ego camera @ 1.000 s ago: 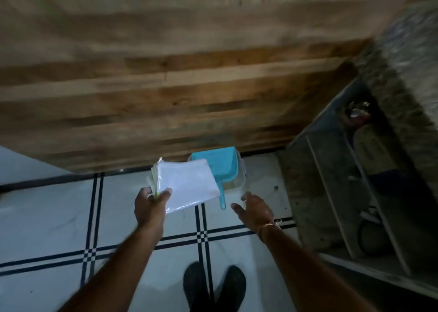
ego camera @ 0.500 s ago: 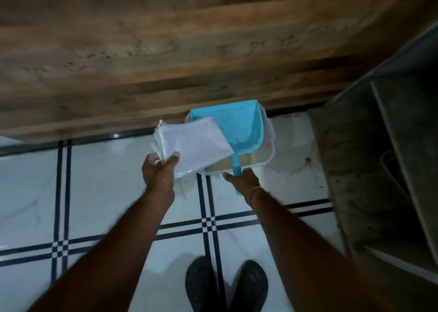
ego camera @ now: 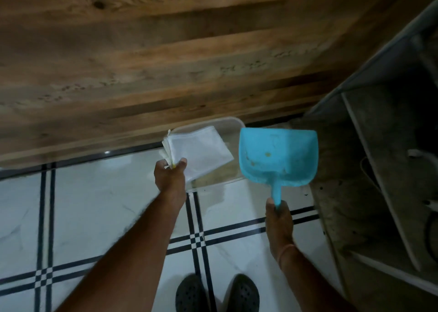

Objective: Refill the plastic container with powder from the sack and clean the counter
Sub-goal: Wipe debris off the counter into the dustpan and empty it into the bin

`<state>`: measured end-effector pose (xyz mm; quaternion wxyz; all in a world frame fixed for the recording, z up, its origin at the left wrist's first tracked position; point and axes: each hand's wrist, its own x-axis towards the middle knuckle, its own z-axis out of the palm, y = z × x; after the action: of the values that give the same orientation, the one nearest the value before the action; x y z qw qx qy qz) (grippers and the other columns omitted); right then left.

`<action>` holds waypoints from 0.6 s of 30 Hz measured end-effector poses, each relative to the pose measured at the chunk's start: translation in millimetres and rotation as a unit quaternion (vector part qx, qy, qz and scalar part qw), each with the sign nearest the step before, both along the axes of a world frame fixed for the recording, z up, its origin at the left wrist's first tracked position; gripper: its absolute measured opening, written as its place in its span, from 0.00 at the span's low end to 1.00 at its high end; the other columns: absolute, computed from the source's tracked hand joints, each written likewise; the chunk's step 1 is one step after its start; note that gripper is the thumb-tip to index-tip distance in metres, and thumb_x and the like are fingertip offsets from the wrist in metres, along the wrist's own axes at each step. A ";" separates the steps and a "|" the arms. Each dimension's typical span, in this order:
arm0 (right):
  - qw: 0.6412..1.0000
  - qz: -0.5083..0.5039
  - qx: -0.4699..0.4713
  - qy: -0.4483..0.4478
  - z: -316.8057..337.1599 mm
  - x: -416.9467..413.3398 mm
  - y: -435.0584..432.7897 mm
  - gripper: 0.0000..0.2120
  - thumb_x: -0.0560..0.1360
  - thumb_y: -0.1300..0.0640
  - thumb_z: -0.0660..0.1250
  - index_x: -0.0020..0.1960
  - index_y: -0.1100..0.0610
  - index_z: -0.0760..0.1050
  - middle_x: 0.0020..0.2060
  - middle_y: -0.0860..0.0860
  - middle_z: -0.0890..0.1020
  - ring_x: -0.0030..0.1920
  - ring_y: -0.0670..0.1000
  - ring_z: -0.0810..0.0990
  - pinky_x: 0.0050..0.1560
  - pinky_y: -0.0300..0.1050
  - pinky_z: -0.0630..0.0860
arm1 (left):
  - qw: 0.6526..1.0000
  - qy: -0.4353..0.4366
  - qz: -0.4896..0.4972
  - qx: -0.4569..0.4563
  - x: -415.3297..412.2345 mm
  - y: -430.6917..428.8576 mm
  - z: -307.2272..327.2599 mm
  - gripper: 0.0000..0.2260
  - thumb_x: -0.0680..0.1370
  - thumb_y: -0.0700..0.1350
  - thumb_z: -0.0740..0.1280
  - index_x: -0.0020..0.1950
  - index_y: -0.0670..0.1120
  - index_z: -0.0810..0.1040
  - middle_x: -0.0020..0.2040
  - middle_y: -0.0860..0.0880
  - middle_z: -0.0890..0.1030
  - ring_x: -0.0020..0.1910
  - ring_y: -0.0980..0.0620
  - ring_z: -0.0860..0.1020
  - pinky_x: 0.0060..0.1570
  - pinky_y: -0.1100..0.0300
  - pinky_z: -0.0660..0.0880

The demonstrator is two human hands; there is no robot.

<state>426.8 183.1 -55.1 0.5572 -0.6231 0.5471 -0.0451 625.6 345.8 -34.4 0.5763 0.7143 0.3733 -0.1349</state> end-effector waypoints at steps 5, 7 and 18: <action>0.999 -0.038 0.019 -0.014 -14.6 -39.8 -3.1 0.06 0.82 0.57 0.63 0.54 0.60 0.74 0.39 0.55 0.73 0.39 0.51 0.72 0.42 0.46 0.72 | 0.998 -0.007 -0.063 0.027 1.8 -38.0 -39.0 0.12 0.76 0.42 0.75 0.52 0.46 0.73 0.48 0.49 0.75 0.50 0.49 0.74 0.50 0.60 0.69; 0.998 -0.047 0.026 -0.022 -22.8 -50.6 -2.1 0.05 0.82 0.58 0.63 0.53 0.60 0.74 0.38 0.55 0.72 0.38 0.52 0.70 0.41 0.46 0.71 | 0.996 0.006 -0.086 0.020 4.0 -43.2 -55.0 0.11 0.77 0.41 0.74 0.53 0.45 0.73 0.48 0.47 0.75 0.49 0.48 0.74 0.48 0.58 0.70; 0.998 -0.006 0.054 0.000 29.8 -68.5 0.2 0.05 0.81 0.54 0.65 0.52 0.56 0.75 0.35 0.52 0.74 0.37 0.51 0.72 0.39 0.46 0.71 | 0.977 0.067 -0.204 0.020 -14.3 -34.8 7.0 0.20 0.75 0.42 0.76 0.63 0.50 0.74 0.58 0.45 0.79 0.58 0.42 0.80 0.63 0.44 0.79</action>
<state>358.3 183.3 -25.3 0.5900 -0.5886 0.5523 -0.0185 611.3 311.0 -27.5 0.4962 0.7759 0.2604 -0.2896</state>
